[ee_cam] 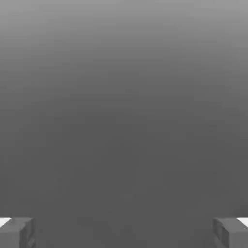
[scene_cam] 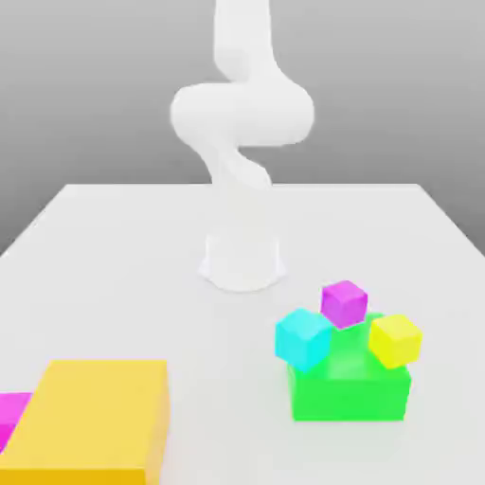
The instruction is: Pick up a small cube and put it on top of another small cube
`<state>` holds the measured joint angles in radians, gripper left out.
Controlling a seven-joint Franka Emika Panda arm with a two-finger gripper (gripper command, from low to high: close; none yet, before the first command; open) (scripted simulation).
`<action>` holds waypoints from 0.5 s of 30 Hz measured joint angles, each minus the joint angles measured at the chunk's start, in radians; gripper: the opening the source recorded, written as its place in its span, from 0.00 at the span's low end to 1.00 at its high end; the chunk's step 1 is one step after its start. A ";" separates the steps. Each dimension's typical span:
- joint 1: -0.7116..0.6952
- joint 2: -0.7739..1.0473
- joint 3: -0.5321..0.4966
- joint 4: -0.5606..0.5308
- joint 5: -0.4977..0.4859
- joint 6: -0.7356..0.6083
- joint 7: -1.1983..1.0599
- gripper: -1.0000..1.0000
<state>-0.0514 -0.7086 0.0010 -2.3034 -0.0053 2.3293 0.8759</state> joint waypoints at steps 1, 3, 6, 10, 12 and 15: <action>-0.021 0.039 0.000 -0.001 -0.003 0.013 0.033 0.50; -0.061 0.114 -0.002 -0.005 -0.008 0.037 0.096 0.50; -0.116 0.224 -0.007 -0.008 -0.017 0.071 0.188 0.50; -0.182 0.369 -0.023 -0.014 -0.028 0.118 0.311 0.50; -0.211 0.441 -0.036 -0.016 -0.032 0.141 0.371 0.50; -0.248 0.550 -0.060 -0.020 -0.032 0.176 0.457 0.50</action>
<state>-0.2994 -0.1588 -0.0587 -2.3238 -0.0372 2.5052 1.3328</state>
